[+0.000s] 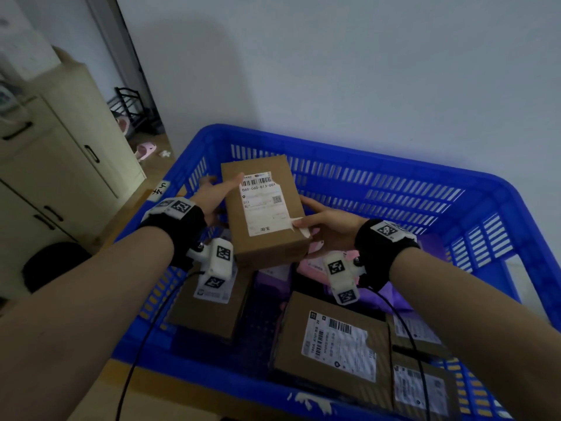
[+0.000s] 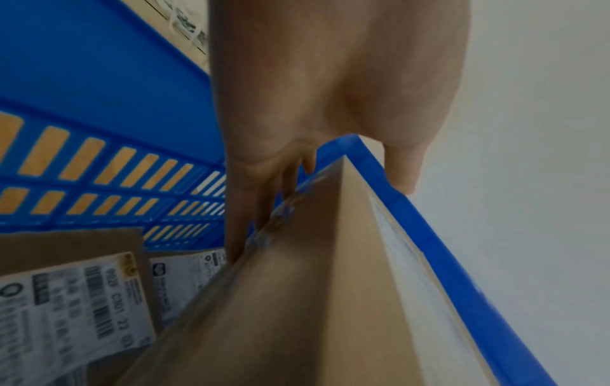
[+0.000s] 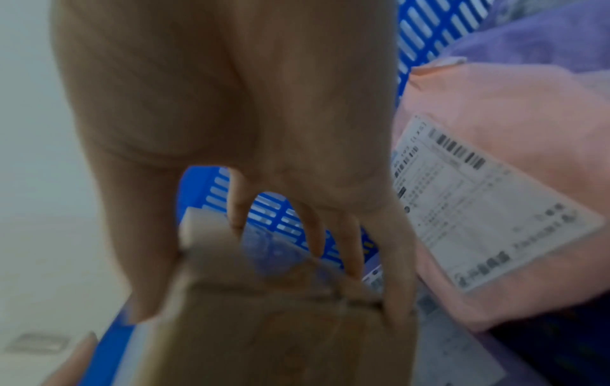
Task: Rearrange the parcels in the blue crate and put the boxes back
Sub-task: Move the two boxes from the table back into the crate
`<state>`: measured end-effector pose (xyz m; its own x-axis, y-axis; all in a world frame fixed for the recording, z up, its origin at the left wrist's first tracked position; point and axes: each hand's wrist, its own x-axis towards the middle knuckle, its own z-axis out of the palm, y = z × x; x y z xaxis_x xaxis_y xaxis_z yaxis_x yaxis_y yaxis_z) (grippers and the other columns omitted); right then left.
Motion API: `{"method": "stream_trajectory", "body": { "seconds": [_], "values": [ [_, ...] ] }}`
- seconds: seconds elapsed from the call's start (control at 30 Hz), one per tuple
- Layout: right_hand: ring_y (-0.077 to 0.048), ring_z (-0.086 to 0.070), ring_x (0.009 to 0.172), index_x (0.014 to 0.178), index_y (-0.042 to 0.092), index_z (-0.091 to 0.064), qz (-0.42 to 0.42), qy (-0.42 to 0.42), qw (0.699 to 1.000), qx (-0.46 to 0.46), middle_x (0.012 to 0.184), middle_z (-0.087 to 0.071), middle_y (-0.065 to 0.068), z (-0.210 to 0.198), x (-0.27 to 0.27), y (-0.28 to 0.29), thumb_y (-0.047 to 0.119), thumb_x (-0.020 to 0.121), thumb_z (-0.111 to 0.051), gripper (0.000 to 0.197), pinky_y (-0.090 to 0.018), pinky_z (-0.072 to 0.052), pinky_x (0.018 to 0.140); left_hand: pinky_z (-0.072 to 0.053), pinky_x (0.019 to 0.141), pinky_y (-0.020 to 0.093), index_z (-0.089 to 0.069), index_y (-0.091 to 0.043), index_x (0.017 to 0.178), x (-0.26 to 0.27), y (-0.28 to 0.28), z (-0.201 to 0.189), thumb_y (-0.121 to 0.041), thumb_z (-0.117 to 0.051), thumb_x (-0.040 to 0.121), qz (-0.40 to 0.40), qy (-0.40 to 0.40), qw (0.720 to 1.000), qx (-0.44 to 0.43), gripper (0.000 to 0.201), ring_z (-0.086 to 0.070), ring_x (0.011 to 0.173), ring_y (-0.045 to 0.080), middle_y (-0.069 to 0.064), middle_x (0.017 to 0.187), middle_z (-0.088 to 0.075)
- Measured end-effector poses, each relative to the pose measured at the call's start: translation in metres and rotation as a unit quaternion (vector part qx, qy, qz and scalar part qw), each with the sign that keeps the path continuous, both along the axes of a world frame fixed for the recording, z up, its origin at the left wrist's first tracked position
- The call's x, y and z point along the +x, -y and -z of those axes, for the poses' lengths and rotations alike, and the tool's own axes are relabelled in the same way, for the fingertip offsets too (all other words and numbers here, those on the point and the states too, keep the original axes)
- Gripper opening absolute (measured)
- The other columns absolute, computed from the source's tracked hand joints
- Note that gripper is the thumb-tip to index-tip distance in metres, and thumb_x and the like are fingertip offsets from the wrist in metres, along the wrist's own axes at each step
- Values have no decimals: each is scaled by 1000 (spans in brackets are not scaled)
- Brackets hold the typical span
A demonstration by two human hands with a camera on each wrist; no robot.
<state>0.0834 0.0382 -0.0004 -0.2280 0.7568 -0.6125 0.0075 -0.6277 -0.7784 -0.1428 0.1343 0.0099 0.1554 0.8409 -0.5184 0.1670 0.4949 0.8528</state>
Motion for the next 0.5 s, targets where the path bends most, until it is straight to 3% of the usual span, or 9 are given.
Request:
{"method": "stream_trajectory", "body": {
  "seconds": [0.07, 0.13, 0.23, 0.3, 0.4, 0.5],
  "values": [
    [-30, -58, 104, 138, 49, -32, 14, -1, 1000, 8, 131, -54, -5, 1, 1, 2, 8, 90, -57, 68, -53, -49, 83, -54, 66, 50, -15, -48, 143, -3, -2, -3, -42, -73, 77, 14, -3, 1000, 6, 88, -48, 122, 43, 9, 146, -40],
    [-31, -56, 106, 138, 45, -36, 31, 3, 999, 5, 131, -54, -6, 4, 1, 4, 9, 89, -60, 66, -52, -48, 84, -56, 66, 52, -24, -52, 137, -5, 0, -5, -33, -72, 80, 39, -10, 999, 7, 77, -54, 113, 43, 10, 139, -47],
    [-36, -55, 113, 134, 33, -46, 74, 39, 997, 2, 132, -53, -10, 9, -1, 7, 12, 82, -69, 61, -47, -49, 83, -56, 70, 54, -34, -38, 128, -5, 6, -6, -25, -71, 82, 15, -13, 1000, 10, 60, -59, 104, 44, 9, 133, -49],
    [-33, -59, 105, 132, 17, -51, 137, 64, 988, 6, 128, -56, -12, 12, 0, 6, 12, 75, -75, 63, -43, -50, 83, -57, 72, 52, -34, -29, 119, -8, 8, -5, -23, -71, 83, -14, -23, 1000, 16, 53, -61, 102, 41, 11, 132, -47],
    [-27, -63, 89, 118, -7, -58, 232, 78, 969, 31, 111, -65, -18, 12, 2, 4, 5, 74, -75, 49, -38, -52, 81, -57, 73, 47, -33, -22, 114, -12, 10, 1, -18, -73, 81, -33, -39, 998, 24, 52, -59, 108, 40, 14, 137, -44],
    [-28, -65, 92, 117, -8, -53, 294, 61, 953, 27, 109, -66, -19, 15, 4, 3, 5, 72, -78, 53, -41, -55, 87, -56, 76, 45, -37, -23, 115, -11, 12, 7, -13, -72, 81, -35, -44, 998, 39, 49, -57, 113, 37, 12, 135, -45]
  ]
}}
